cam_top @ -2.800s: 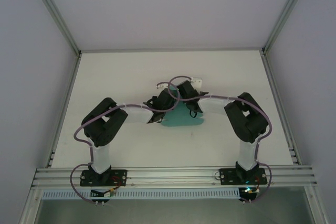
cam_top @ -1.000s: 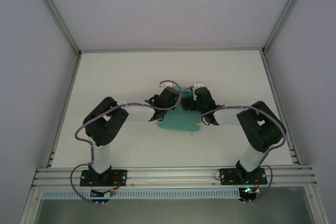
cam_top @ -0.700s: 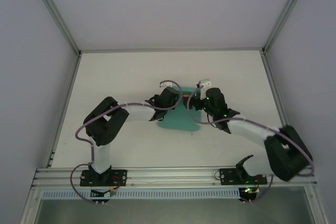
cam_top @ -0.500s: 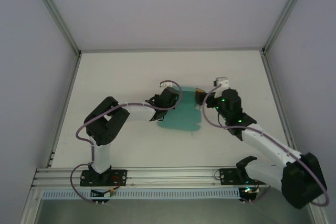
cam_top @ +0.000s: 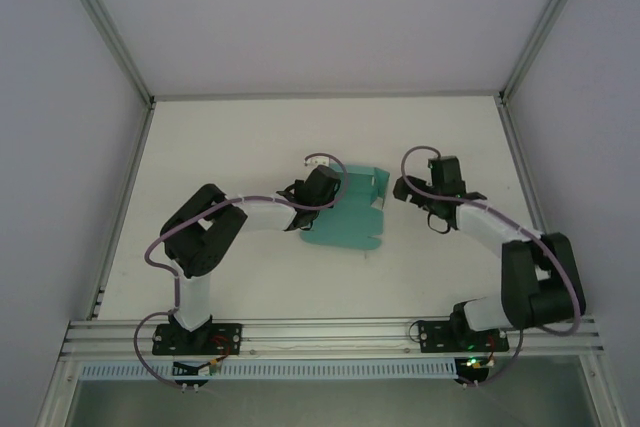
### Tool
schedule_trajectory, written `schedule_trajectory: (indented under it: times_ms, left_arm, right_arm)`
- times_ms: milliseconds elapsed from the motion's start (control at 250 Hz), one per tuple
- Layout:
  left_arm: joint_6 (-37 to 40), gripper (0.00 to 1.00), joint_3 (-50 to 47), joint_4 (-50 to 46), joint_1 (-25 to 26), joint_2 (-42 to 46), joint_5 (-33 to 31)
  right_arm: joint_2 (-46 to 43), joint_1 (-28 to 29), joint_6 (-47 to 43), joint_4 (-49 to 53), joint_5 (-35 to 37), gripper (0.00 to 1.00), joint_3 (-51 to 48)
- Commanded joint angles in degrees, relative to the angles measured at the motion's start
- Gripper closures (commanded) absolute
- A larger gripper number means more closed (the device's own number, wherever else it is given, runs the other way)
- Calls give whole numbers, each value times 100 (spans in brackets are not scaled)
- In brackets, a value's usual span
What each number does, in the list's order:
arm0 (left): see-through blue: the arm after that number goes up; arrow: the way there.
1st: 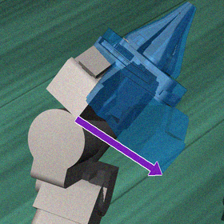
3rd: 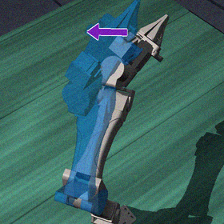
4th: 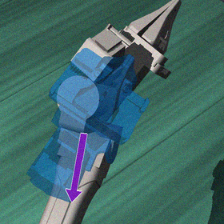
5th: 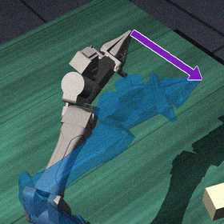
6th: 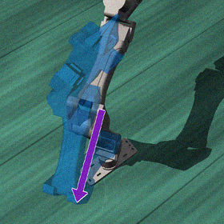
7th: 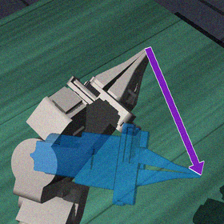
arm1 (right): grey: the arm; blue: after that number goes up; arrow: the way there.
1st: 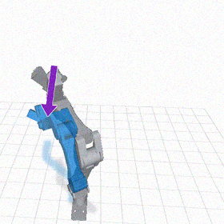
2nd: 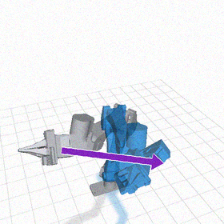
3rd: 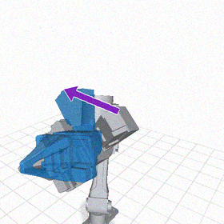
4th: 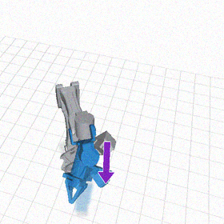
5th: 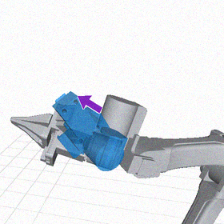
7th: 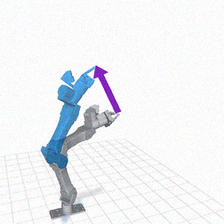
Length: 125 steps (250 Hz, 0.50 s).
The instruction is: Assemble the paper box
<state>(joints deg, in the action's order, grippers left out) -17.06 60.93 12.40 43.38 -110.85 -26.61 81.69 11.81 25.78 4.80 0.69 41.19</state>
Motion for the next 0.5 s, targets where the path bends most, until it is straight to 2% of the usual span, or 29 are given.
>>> schedule_trajectory:
  times_ms: [0, 76, 148, 343, 495]
  left_arm:
    - [63, 100, -148, -667, -33, -315, 232]
    - [63, 100, -150, -652, -34, -315, 220]
    - [75, 100, -131, -660, -34, -333, 242]
    - [132, 100, -45, -747, -37, -385, 251]
    - [151, 100, -43, -731, -26, -385, 279]
  right_arm:
    - [314, -3, -209, -31, -875, 9, 405]
    - [531, 30, -318, -369, -1453, 10, 334]
    - [734, 116, -379, -511, -1646, 12, 354]
    - [943, 482, -831, -1113, -1973, 13, 293]
    - [1131, 524, -851, -1442, -1872, 13, 365]
